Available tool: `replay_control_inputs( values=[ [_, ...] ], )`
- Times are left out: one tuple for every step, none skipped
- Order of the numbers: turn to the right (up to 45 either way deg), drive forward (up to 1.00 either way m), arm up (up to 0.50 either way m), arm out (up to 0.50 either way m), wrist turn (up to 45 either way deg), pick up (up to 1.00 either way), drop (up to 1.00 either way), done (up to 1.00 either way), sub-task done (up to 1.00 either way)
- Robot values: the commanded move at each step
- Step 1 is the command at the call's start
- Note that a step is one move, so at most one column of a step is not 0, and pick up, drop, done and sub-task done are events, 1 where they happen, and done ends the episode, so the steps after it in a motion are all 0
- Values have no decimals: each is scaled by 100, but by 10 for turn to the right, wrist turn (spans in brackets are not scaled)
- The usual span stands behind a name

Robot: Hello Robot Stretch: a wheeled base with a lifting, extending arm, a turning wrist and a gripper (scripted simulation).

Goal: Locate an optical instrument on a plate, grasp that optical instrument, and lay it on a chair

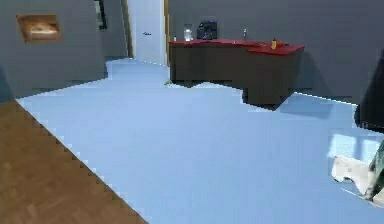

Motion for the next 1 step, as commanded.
replay_control_inputs(
  values=[
    [-450, 0, 0, 0, 0, 0, 0, 0, 0]
  ],
)
